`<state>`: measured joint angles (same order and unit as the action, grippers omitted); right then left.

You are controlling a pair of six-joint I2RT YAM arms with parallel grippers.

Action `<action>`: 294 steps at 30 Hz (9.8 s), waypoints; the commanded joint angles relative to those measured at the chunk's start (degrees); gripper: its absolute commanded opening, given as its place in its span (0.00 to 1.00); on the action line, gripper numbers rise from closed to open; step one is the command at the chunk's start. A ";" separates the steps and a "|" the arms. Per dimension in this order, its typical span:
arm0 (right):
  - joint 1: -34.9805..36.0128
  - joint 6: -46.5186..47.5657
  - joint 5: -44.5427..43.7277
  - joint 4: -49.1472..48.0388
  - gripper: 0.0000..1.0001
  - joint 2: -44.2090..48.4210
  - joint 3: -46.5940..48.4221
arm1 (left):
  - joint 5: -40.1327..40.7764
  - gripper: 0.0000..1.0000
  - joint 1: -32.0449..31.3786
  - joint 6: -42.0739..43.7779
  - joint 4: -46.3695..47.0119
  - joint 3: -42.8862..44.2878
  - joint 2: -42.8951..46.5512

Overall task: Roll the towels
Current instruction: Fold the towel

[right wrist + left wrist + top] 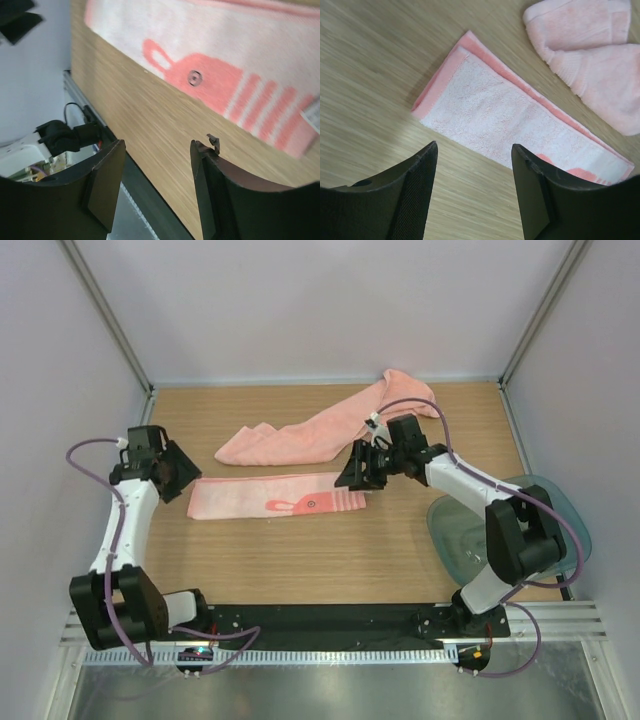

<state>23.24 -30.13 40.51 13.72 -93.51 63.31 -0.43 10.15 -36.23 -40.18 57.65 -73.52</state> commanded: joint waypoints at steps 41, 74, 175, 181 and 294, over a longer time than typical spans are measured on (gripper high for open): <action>-0.39 -3.36 -23.90 9.49 0.42 -10.37 -1.35 | 6.84 0.56 -4.18 9.16 -1.30 -2.98 15.42; -9.10 5.25 -46.32 28.29 0.01 4.22 1.73 | 2.01 0.63 -6.90 6.17 -3.41 -9.04 28.87; 13.32 -8.80 -18.37 1.24 0.63 -11.06 2.61 | 4.12 0.61 -6.99 5.47 -5.08 -8.60 27.37; 13.32 -10.39 -15.64 -1.67 0.51 -15.02 2.70 | 4.12 0.61 -6.99 5.47 -4.99 -8.60 27.20; 16.22 -0.54 -4.48 -0.09 0.01 -5.18 -7.23 | 7.10 0.02 -46.28 -9.65 13.73 -16.42 2.50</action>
<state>39.18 -30.00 32.69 17.72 -96.62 54.85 7.64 -36.10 -44.47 -30.72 42.11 -70.50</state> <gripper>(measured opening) 0.048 0.021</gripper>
